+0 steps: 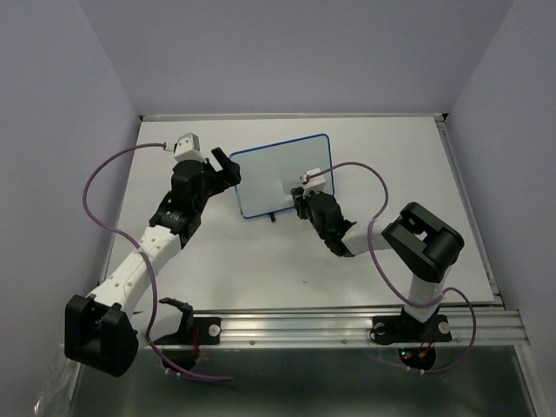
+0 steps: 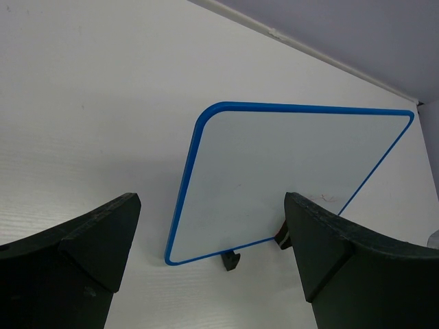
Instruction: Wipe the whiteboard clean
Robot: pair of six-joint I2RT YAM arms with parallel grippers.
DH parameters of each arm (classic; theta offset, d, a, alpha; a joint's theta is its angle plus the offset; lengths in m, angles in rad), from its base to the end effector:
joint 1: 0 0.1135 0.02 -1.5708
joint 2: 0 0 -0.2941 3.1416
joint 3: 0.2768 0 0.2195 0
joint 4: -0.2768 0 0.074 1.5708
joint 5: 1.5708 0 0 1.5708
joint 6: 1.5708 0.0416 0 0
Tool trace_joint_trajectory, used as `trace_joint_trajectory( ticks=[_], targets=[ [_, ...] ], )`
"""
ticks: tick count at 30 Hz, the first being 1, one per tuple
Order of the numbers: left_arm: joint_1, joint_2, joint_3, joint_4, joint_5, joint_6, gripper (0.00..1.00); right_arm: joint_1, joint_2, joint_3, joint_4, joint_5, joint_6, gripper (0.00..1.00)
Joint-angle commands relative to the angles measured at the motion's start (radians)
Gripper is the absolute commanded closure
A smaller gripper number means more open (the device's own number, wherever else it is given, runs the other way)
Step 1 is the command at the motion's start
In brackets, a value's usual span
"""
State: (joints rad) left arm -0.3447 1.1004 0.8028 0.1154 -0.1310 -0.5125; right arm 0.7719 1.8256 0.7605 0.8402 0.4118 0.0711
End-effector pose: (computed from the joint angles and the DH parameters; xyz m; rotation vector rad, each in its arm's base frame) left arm 0.2084 -0.0691 0.3502 -0.2455 1.7622 -0.5087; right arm 0.2683 0.2379 0.2174 -0.3287 1.7522 0.2383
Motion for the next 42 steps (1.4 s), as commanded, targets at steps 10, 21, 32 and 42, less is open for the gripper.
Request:
trace_joint_trajectory(
  ticks=[10, 21, 32, 42],
  targets=[
    [0.004, -0.023, 0.046, 0.041, 0.001, 0.012, 0.01, -0.003, -0.198, 0.006, -0.110, 0.050, -0.059, 0.99],
    [0.003, -0.039, 0.035, 0.043, 0.007, 0.012, 0.01, -0.013, -0.118, 0.076, 0.097, -0.012, -0.296, 0.99],
    [0.003, -0.060, 0.024, 0.027, -0.015, 0.015, 0.01, -0.013, -0.130, 0.082, 0.056, -0.090, -0.381, 0.99],
    [0.003, -0.076, 0.004, 0.032, -0.015, 0.002, 0.01, -0.013, -0.244, 0.005, -0.131, -0.053, -0.108, 0.71]
  ],
)
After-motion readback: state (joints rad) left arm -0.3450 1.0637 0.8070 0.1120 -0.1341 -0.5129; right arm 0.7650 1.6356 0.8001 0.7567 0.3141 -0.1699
